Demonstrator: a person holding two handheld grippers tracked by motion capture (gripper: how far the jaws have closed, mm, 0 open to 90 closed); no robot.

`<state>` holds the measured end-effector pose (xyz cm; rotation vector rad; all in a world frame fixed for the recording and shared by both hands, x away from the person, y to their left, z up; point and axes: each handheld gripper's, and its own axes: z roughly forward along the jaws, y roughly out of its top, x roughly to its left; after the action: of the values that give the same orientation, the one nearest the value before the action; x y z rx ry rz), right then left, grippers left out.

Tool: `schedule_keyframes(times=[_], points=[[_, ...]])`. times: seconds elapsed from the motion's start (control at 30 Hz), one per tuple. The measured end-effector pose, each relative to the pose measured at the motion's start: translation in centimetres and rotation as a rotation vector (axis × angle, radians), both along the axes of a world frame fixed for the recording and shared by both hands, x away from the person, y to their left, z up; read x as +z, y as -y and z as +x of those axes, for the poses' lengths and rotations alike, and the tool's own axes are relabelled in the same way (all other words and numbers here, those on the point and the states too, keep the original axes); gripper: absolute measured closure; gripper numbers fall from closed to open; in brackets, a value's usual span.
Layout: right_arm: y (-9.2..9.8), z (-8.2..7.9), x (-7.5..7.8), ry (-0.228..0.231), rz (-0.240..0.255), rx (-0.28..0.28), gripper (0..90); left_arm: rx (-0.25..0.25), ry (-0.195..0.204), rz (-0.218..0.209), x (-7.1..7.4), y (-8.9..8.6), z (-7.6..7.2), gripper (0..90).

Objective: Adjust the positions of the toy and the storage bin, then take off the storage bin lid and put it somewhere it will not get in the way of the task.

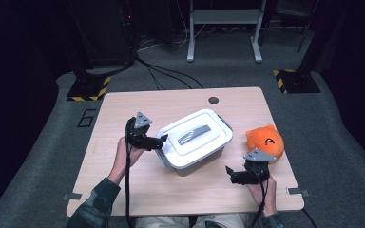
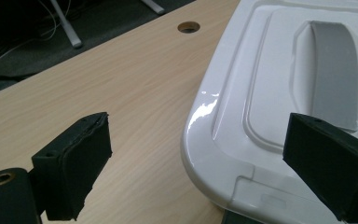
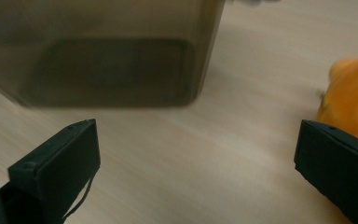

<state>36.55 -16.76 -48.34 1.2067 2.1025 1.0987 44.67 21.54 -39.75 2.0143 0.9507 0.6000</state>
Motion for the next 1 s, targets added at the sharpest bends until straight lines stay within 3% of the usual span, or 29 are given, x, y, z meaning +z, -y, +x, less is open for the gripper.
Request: schedule_keyframes(times=[0.1,0.17,0.2,0.27,0.33,0.37,0.57,0.73,0.93,1.0], points=[[-0.1,0.3,-3.0,-0.056,-0.005,0.015,0.0,0.002,0.007,0.019,0.0,0.1,0.1,6.1],[-0.2,0.7,-4.4,-0.097,-0.036,0.025,0.0,-0.008,0.012,0.041,0.1,0.2,0.2,5.1],[-0.5,0.9,-4.5,-0.116,-0.070,0.017,0.0,-0.007,0.014,0.050,0.1,0.3,0.2,5.0],[-0.8,1.1,-4.3,-0.098,-0.077,0.024,0.0,-0.019,-0.010,0.063,0.3,0.7,0.2,5.9],[-0.9,1.5,-4.6,-0.136,-0.107,0.039,0.0,-0.037,-0.014,0.058,0.6,0.9,0.2,6.9],[-0.9,1.8,-4.6,-0.157,-0.083,0.043,0.0,-0.045,-0.020,0.050,0.7,1.0,0.2,6.6],[-0.8,1.9,-4.6,-0.160,-0.083,0.034,0.0,-0.127,-0.031,0.030,1.9,2.0,0.2,4.9],[-0.8,1.9,-4.6,-0.157,-0.084,0.032,0.0,-0.173,-0.027,0.046,2.8,3.3,0.2,5.7],[-0.7,2.0,-4.6,-0.152,-0.088,0.039,0.0,-0.216,-0.014,0.104,3.2,5.2,0.4,7.8],[-0.7,2.0,-4.6,-0.151,-0.088,0.039,0.0,-0.219,-0.027,0.103,3.2,5.9,0.5,8.7]])
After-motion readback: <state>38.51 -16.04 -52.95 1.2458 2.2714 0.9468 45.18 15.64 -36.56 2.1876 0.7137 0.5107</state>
